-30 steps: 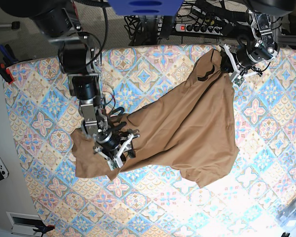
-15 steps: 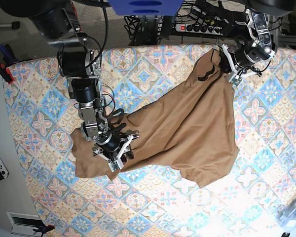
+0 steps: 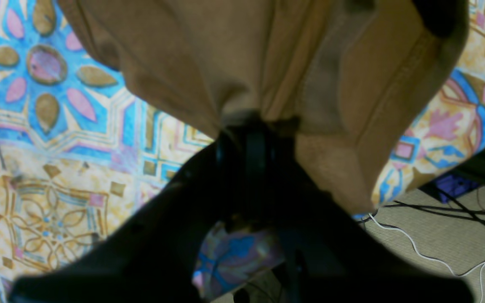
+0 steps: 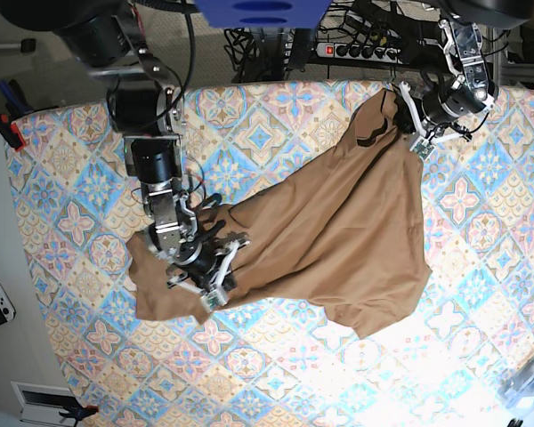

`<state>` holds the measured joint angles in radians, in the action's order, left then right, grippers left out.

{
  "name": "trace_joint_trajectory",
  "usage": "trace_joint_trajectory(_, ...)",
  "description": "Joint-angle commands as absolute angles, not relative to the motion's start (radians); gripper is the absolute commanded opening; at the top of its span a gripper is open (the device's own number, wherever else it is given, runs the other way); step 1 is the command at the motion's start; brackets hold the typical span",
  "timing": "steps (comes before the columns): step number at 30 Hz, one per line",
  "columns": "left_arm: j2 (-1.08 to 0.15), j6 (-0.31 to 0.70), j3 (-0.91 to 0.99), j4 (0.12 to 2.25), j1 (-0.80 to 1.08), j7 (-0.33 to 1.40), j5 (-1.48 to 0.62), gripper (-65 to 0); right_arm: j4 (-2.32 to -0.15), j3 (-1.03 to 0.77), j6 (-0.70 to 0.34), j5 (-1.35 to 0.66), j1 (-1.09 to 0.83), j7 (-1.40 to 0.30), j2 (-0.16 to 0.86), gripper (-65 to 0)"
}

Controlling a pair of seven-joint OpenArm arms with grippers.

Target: Layout the t-shirt on the table in an organized manner, then fold the t-shirt properly

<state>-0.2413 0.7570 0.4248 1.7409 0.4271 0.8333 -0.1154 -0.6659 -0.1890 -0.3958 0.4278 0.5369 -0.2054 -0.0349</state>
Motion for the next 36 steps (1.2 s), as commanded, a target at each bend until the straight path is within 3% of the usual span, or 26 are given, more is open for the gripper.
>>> trace_joint_trajectory(1, -0.243, 0.698, 0.421, 1.701, 0.44, 0.97, 0.076, -65.0, -0.777, -0.217, -0.383, 0.406, 0.591, -0.188, -0.025, -65.0)
trace_joint_trajectory(5, -0.243, 0.698, 0.421, 1.701, 0.438, 0.97, 0.076, -65.0, -1.073, -0.24, -0.383, 0.406, 0.526, -0.329, -0.033, -65.0)
trace_joint_trajectory(13, -0.243, 0.698, 0.42, 1.701, 0.412, 0.97, 0.076, -65.0, -1.403, -0.248, -0.383, 0.404, 0.298, -0.426, -0.033, -65.0)
trace_joint_trajectory(21, -0.243, 0.698, 0.42, 1.702, 0.41, 0.97, 0.076, -65.0, -1.566, -0.323, -0.383, 0.404, 0.067, -0.418, -0.033, -65.0)
trace_joint_trajectory(30, -0.243, 0.698, 0.42, 1.702, 0.41, 0.97, 0.076, -65.0, -1.632, -0.243, -0.383, 0.409, 0.051, -0.429, -0.042, -65.0)
trace_joint_trajectory(33, -0.243, 0.698, 0.42, 1.702, 0.41, 0.97, 0.076, -65.0, -1.623, -0.134, -0.383, 0.406, 0.053, -0.475, -0.042, -48.8)
trace_joint_trajectory(36, -0.231, 0.698, 0.42, 1.701, 0.41, 0.97, 0.076, -65.0, -1.623, -0.021, -0.383, 0.404, 0.053, -0.509, -0.044, -36.7)
